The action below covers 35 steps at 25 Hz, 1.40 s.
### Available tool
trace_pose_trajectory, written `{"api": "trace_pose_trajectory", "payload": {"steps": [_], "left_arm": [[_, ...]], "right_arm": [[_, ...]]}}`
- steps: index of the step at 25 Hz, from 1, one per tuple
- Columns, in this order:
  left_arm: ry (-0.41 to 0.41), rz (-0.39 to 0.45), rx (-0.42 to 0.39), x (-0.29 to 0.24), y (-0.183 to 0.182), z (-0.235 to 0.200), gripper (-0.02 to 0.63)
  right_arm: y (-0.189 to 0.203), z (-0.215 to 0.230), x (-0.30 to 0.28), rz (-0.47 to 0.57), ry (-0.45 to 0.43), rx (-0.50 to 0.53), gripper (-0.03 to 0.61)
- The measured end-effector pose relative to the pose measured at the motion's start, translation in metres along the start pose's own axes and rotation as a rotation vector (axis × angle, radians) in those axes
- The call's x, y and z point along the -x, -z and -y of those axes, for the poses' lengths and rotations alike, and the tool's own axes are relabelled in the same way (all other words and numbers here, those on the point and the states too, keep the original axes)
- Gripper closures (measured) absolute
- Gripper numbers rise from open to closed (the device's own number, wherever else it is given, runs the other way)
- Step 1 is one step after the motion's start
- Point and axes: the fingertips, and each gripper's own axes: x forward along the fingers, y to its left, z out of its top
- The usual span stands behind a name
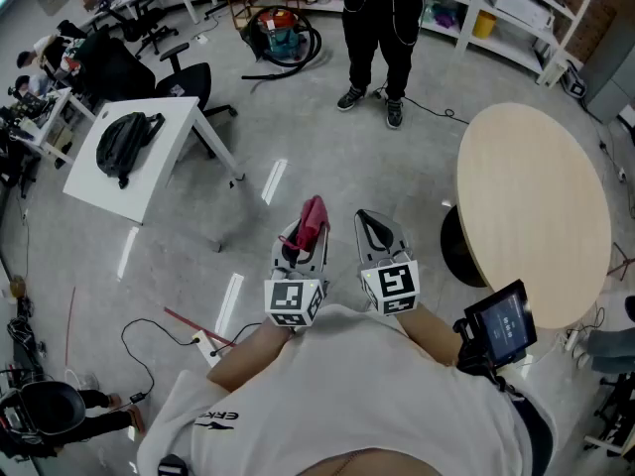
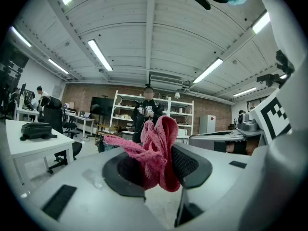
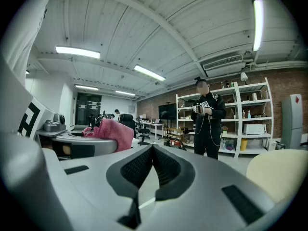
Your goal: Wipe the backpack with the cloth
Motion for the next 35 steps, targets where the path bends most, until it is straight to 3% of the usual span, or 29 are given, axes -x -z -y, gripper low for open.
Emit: {"api": "trace_pose_trajectory", "payload": {"steps": [13,28,35], "left_arm": [[-0.012,-0.002,0.027,-0.001,0.001,-0.02,0.468],[0.001,-0.023,0.05,0.034,0.009,-0.087,0.468],[-0.035,-0.027,0.05,0.032,0.011,-0.108,0.468]], "right_arm": [[-0.001,-0.006,-0.014,-0.006,0.008,-0.026,0.575],[-0.003,-0.075,-0.046,-0.029,0.008,-0.004,0.575],[-0.006,-0.087,-0.067,-0.032,-0.025,0.011,0.575]]}}
